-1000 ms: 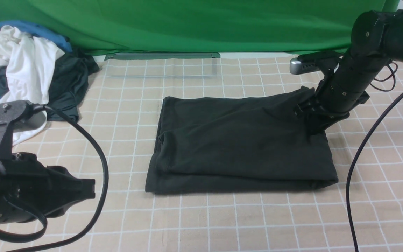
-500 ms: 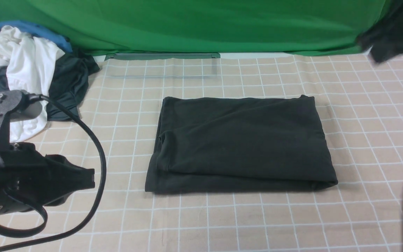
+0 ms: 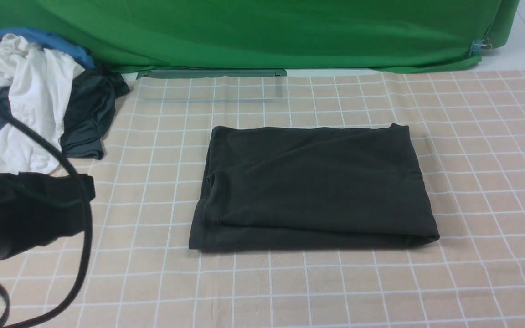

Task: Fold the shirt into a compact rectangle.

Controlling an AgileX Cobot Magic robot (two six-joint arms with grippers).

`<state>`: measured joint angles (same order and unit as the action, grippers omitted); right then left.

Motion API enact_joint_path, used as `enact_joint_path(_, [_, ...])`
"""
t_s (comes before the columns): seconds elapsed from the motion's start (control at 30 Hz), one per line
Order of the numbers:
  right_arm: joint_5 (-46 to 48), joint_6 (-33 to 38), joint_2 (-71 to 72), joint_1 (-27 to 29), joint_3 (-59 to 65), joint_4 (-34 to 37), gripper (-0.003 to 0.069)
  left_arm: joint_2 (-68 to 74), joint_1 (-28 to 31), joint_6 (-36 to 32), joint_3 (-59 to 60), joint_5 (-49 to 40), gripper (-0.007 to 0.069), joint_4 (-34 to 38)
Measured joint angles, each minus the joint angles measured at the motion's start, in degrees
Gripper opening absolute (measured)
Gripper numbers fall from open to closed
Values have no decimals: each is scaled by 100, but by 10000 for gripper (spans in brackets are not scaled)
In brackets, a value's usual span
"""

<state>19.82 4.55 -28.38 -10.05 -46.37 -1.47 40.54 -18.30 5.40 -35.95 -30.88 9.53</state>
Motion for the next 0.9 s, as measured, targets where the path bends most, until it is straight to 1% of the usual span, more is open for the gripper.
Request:
enact_joint_path(0.03, [-470, 0, 469, 0, 606, 0, 38, -164, 0, 0, 62, 43, 18, 0])
enact_joint_path(0.07, [-657, 0, 652, 0, 747, 0, 38, -222, 0, -9, 86, 51, 18, 0])
enact_joint_path(0.1, [-1011, 5, 986, 0, 1190, 0, 38, -439, 0, -53, 165, 72, 18, -7])
enact_joint_path(0.23, [-1573, 10, 1784, 0, 1965, 0, 43, -1125, 0, -143, 540, 211, 18, -33])
enact_joint_path(0.3, [-1640, 12, 1960, 0, 2086, 0, 54, -1361, 0, -148, 709, 266, 18, -71])
enact_joint_path(0.4, [-1692, 12, 2074, 0, 2147, 0, 94, -1782, 0, -153, 1062, 479, 18, -134])
enact_joint_path(0.5, [-1702, 12, 2079, 0, 2166, 0, 144, -2019, 0, -158, 1296, 717, 18, -350])
enact_joint_path(0.57, [-1702, 12, 2086, 0, 2166, 0, 162, -2039, 0, -158, 1311, 732, 18, -503])
enact_joint_path(0.67, [-1717, 12, 2086, 1, 2166, 0, 180, -2039, 0, -158, 1311, 775, 18, -725])
enact_joint_path(0.9, [-1731, 12, 2086, 1, 2166, 0, 197, -2039, 0, -158, 1315, 794, 18, -784])
